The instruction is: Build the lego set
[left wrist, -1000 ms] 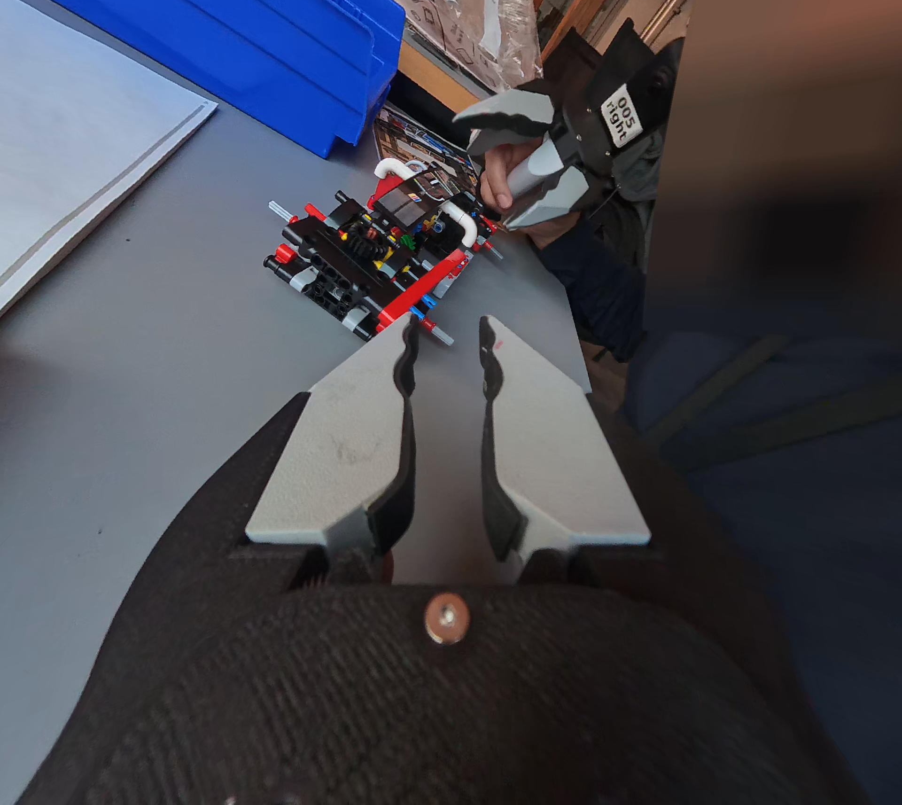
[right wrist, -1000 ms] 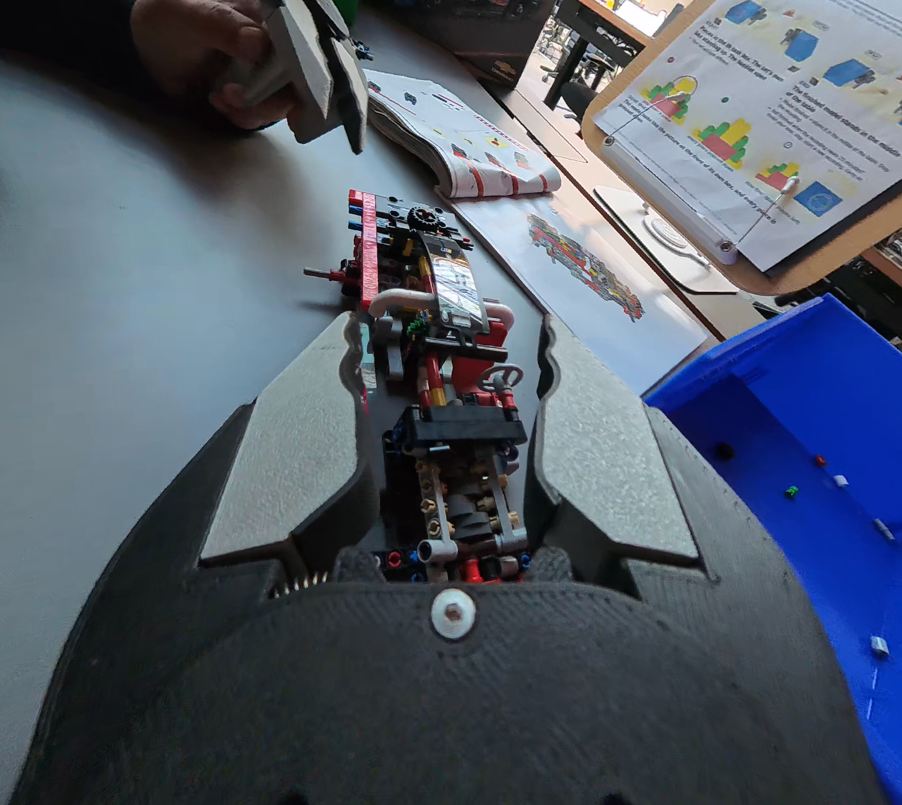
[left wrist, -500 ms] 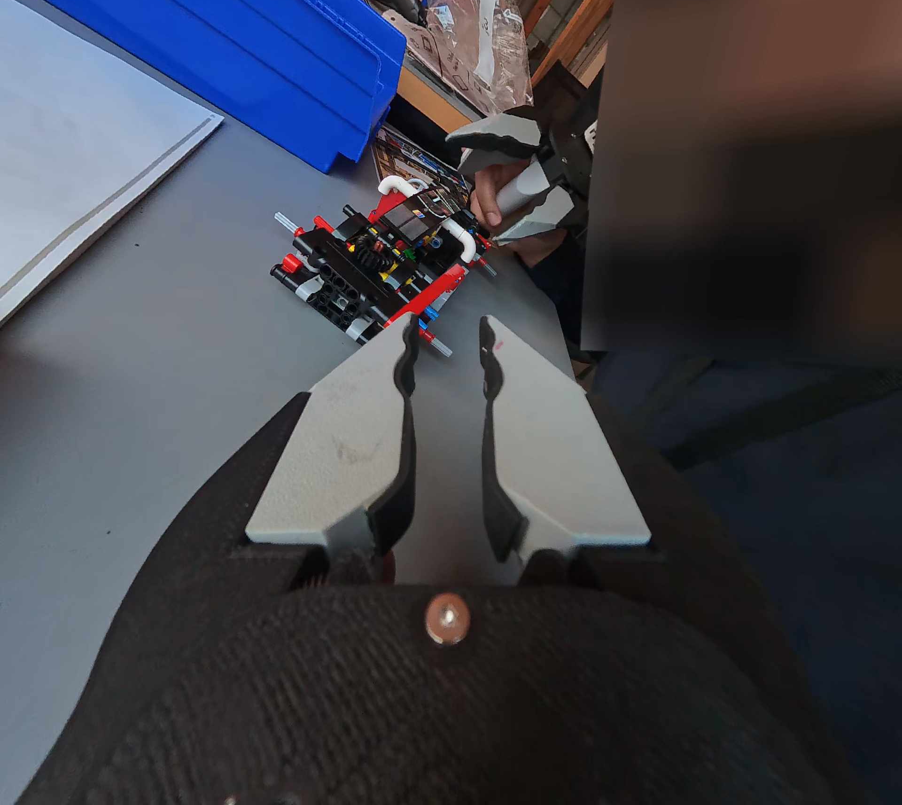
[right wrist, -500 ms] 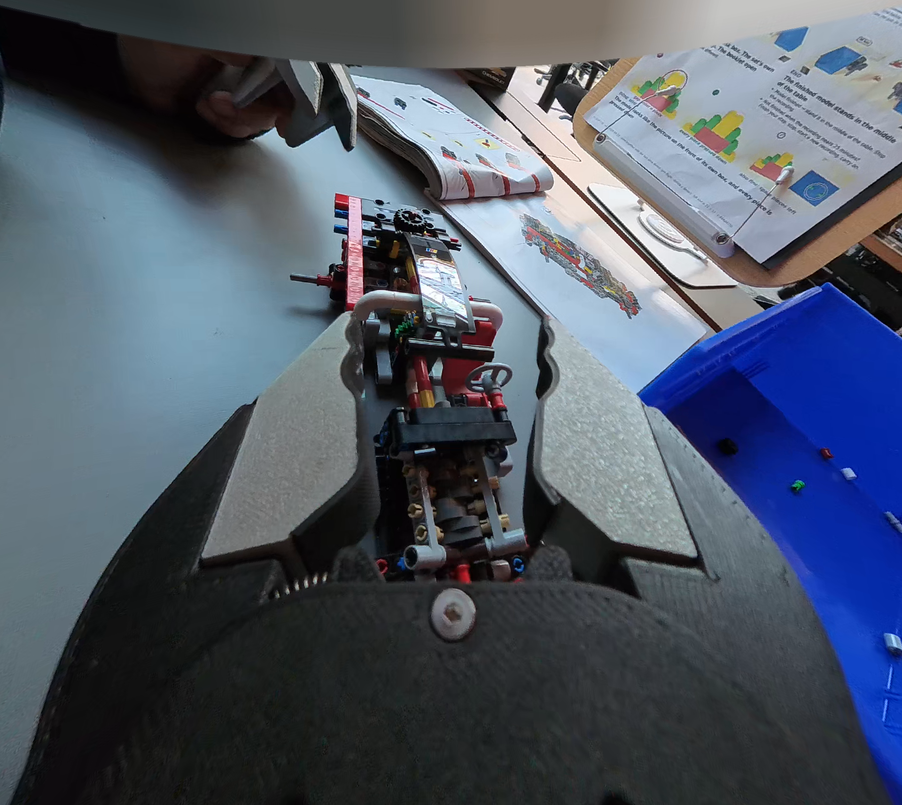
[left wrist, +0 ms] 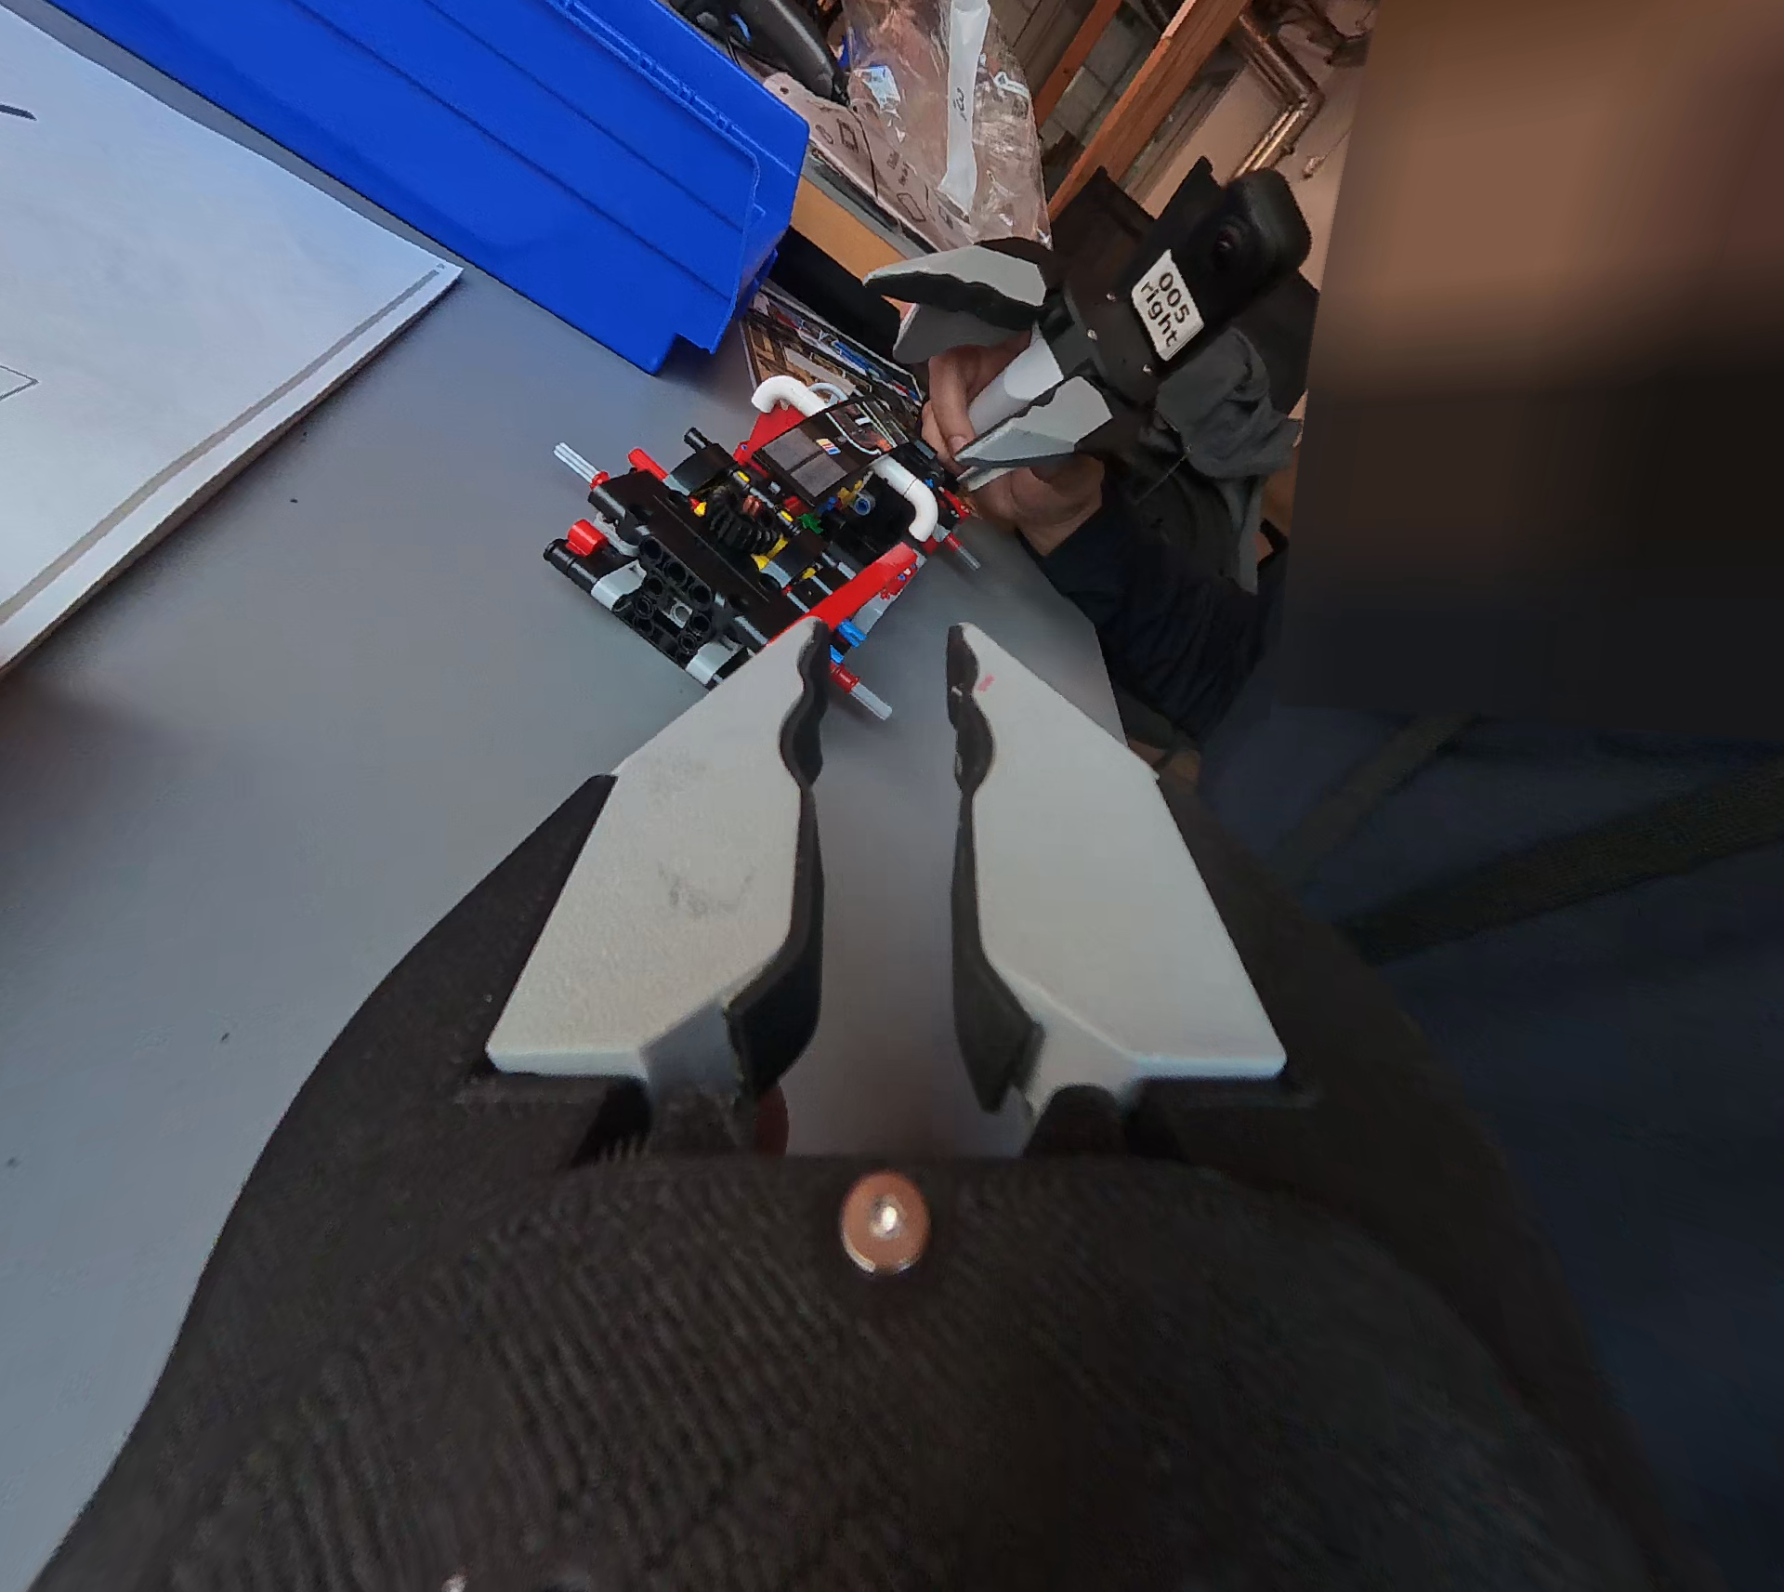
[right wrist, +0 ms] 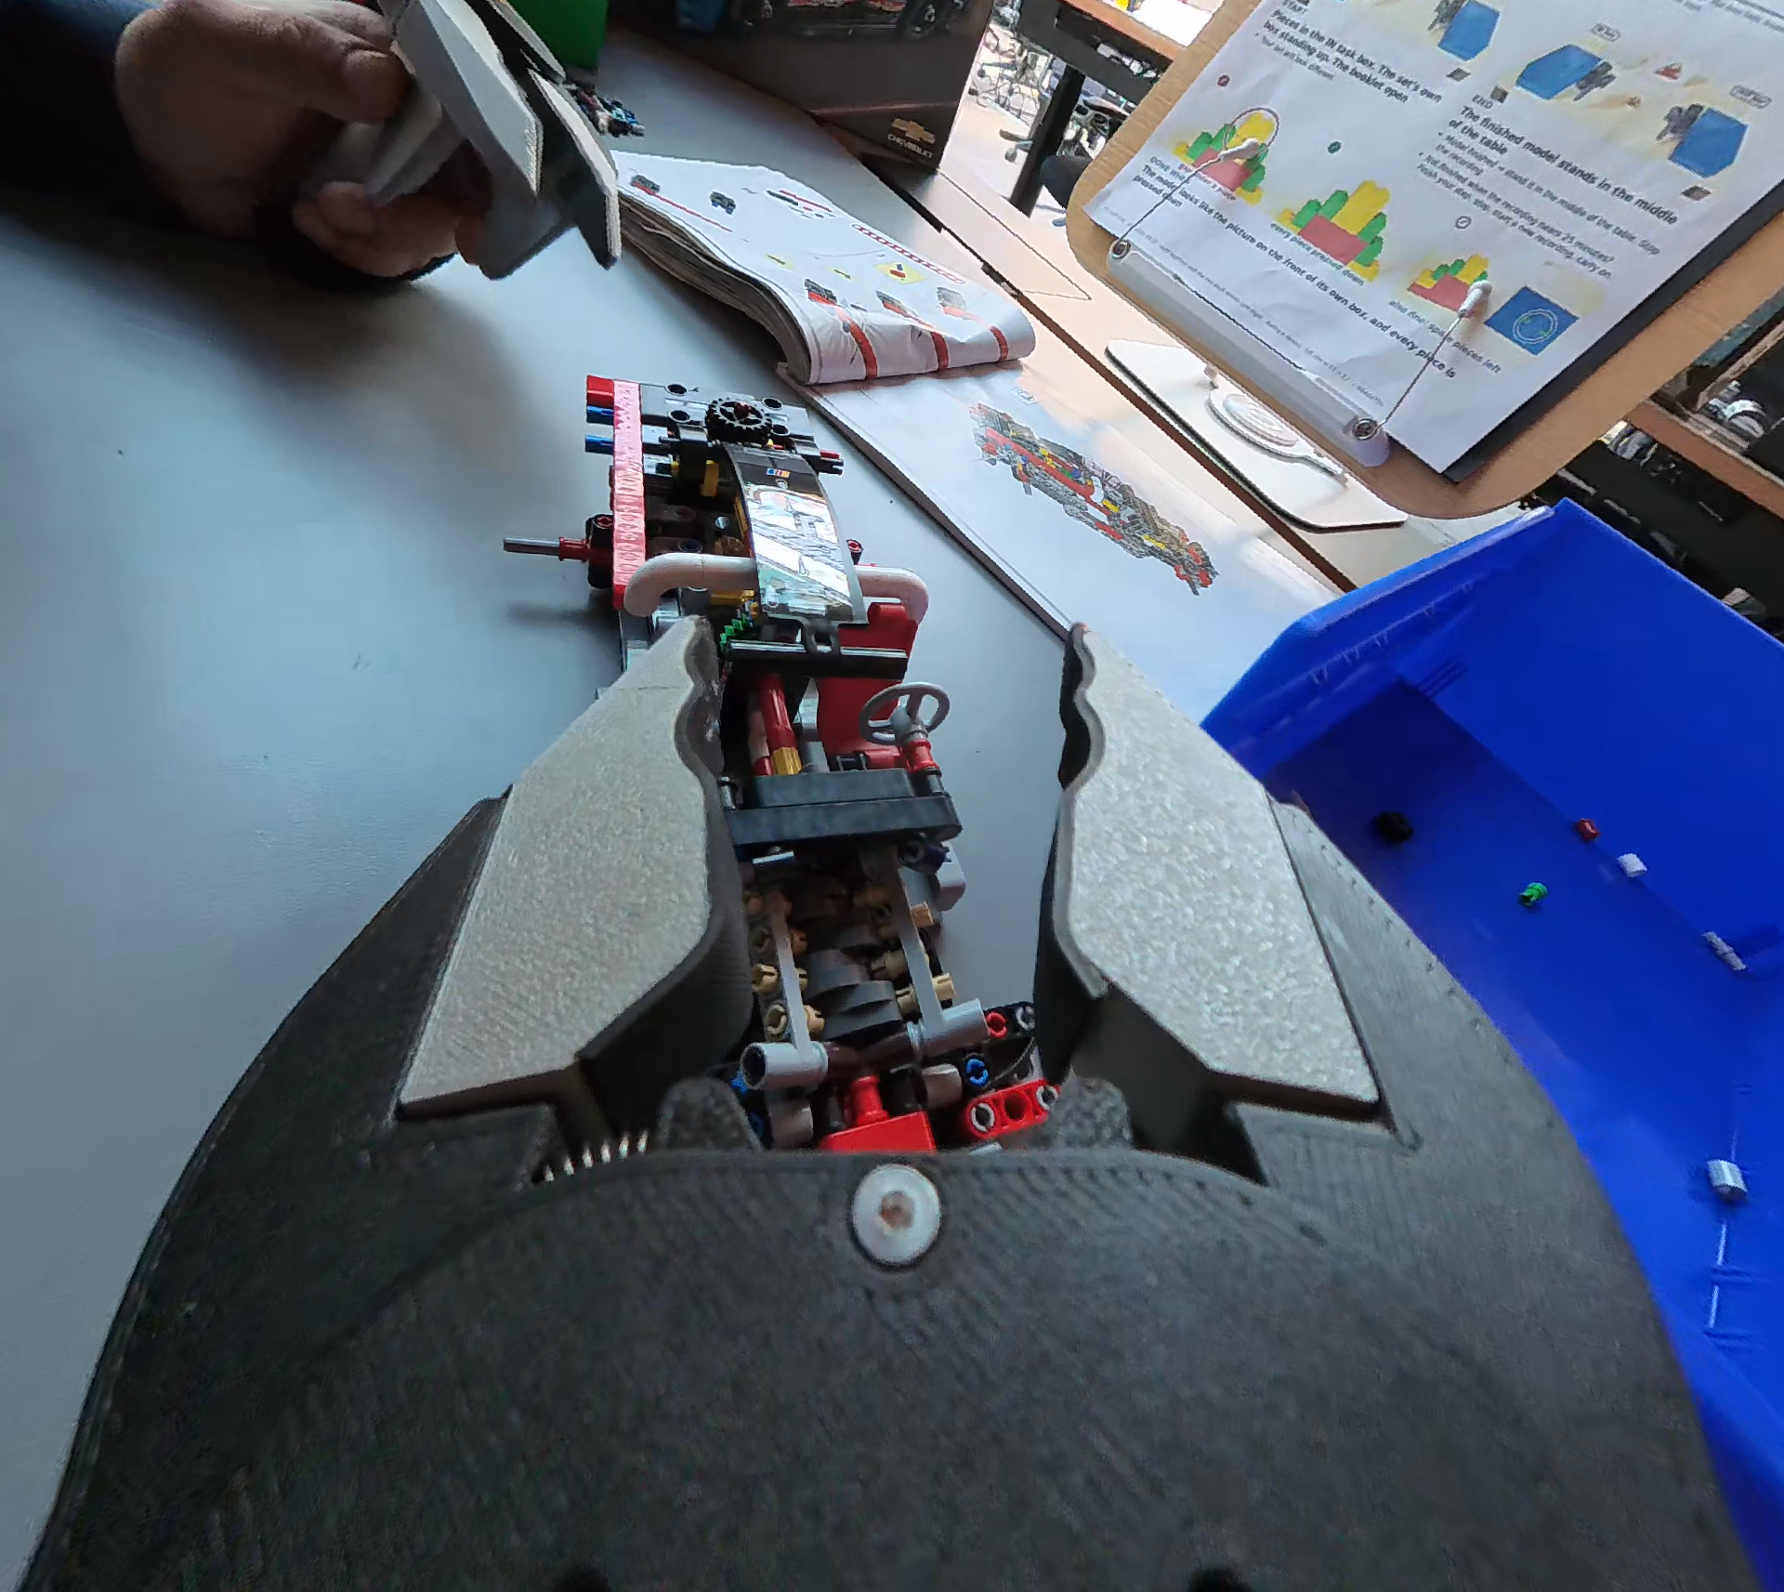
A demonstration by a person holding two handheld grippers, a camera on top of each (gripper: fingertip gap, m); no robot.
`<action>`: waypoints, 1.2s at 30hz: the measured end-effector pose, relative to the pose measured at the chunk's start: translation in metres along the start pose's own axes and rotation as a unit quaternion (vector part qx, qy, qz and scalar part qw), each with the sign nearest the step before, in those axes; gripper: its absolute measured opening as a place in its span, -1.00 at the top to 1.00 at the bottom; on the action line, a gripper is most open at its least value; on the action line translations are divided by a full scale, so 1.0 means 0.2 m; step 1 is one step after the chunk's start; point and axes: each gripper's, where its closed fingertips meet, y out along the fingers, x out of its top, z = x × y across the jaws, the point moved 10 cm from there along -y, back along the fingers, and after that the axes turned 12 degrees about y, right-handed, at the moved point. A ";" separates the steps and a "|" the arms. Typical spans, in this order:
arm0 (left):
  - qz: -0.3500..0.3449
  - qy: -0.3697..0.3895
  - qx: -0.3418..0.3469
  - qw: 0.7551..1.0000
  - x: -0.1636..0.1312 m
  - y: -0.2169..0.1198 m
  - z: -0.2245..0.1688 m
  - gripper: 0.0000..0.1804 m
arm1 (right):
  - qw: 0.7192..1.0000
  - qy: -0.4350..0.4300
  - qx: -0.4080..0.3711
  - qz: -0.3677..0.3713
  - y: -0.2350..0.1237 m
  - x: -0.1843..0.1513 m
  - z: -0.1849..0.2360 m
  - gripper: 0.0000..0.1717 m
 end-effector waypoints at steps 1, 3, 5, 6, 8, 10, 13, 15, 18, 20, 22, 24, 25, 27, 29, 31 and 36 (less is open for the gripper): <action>-0.005 -0.001 0.001 1.000 0.00 -0.01 0.00 0.76 | 1.000 0.000 -0.001 0.001 0.00 0.00 0.00 0.21; -0.010 -0.004 -0.001 1.000 0.00 -0.01 0.00 0.76 | 1.000 0.002 -0.003 0.001 0.00 -0.01 -0.01 0.21; -0.011 -0.009 -0.003 1.000 0.00 -0.01 0.01 0.76 | 1.000 0.007 -0.004 0.001 0.00 -0.01 -0.02 0.21; -0.012 -0.011 -0.004 1.000 0.00 -0.01 0.01 0.76 | 1.000 0.009 -0.004 0.001 0.00 -0.01 -0.02 0.20; -0.016 -0.013 -0.006 1.000 0.00 -0.01 0.01 0.76 | 1.000 0.013 -0.005 0.004 0.00 -0.02 -0.03 0.20; -0.022 -0.019 -0.008 1.000 0.00 -0.02 0.02 0.76 | 1.000 0.016 -0.005 0.005 0.00 -0.02 -0.04 0.20; -0.028 -0.026 -0.010 0.999 0.00 -0.03 0.02 0.76 | 1.000 0.020 -0.005 0.007 0.01 -0.03 -0.05 0.20; -0.029 -0.028 -0.011 0.999 0.00 -0.03 0.02 0.76 | 1.000 0.021 -0.005 0.007 0.01 -0.03 -0.06 0.20; -0.028 -0.031 -0.015 0.999 0.00 -0.02 0.03 0.76 | 1.000 0.023 -0.006 0.008 0.01 -0.03 -0.06 0.21; -0.026 -0.030 -0.017 0.999 0.00 -0.02 0.03 0.76 | 1.000 0.024 -0.005 0.006 0.00 -0.03 -0.06 0.20; -0.023 -0.026 -0.016 0.999 0.00 -0.02 0.02 0.76 | 1.000 0.024 -0.007 0.001 0.00 -0.02 -0.06 0.20; -0.017 -0.023 -0.014 1.000 0.00 -0.01 0.02 0.76 | 1.000 0.028 -0.009 -0.004 -0.01 -0.02 -0.07 0.19; -0.014 -0.021 -0.013 1.000 0.00 -0.01 0.02 0.76 | 0.999 0.030 -0.010 -0.008 -0.01 -0.02 -0.07 0.19; -0.009 -0.014 -0.010 1.000 0.00 -0.01 0.01 0.77 | 0.999 0.039 -0.010 -0.015 -0.02 -0.01 -0.08 0.18; -0.003 -0.006 -0.004 1.000 0.00 0.00 0.00 0.77 | 0.999 0.045 -0.009 -0.017 -0.03 -0.01 -0.08 0.18; 0.002 -0.001 0.000 1.000 0.00 0.00 0.00 0.77 | 0.999 0.044 -0.012 -0.016 -0.03 -0.01 -0.07 0.18; 0.016 0.004 0.005 1.000 0.00 0.02 0.00 0.78 | 0.998 0.049 -0.022 -0.023 -0.01 0.01 -0.03 0.26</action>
